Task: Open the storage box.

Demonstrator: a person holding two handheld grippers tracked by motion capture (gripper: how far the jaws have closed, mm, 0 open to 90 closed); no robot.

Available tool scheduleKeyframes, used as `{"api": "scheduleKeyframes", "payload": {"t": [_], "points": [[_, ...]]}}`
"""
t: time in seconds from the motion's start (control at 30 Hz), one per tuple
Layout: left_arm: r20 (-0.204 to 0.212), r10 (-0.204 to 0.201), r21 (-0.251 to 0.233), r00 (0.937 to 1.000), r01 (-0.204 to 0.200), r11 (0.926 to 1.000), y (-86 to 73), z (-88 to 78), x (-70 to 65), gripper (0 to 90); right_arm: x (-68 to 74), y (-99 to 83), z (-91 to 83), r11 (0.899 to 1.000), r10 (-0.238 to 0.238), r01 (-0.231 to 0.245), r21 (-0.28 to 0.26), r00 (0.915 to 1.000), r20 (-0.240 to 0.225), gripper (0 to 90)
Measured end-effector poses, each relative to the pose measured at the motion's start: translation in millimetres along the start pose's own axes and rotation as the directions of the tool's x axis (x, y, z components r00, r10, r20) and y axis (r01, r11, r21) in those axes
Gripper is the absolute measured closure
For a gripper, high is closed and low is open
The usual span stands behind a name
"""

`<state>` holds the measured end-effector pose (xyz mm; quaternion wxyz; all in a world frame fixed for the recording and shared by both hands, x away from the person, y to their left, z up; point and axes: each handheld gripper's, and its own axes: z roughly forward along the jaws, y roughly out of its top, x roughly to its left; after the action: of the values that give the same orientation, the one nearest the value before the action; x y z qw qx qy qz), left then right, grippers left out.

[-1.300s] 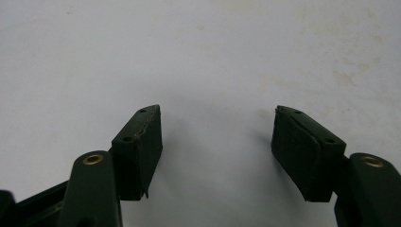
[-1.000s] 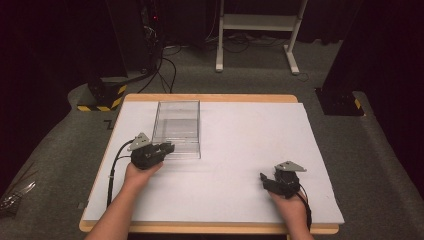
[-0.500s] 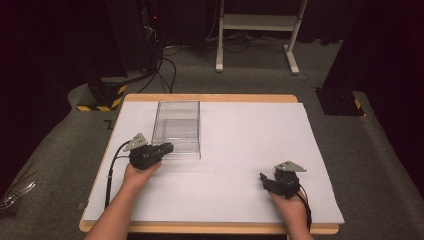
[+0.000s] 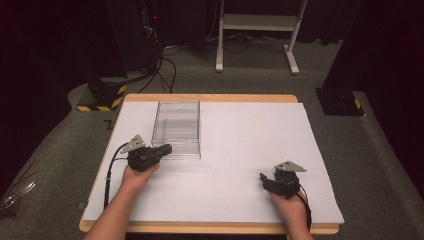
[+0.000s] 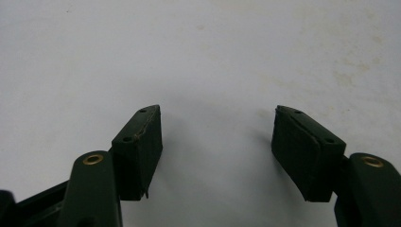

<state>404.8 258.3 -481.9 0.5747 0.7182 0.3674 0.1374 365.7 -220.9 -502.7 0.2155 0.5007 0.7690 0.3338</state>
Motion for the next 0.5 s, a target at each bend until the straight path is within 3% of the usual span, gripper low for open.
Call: {"api": "scheduleKeyframes", "payload": {"t": [0.5], "points": [[0.016,0.008,0.016,0.9998,-0.009,0.9998,-2.4,-6.7,-3.0,83.3,0.1,0.0,0.0,1.000,-0.001,0.001,0.000,1.0000,0.001,34.3]]}}
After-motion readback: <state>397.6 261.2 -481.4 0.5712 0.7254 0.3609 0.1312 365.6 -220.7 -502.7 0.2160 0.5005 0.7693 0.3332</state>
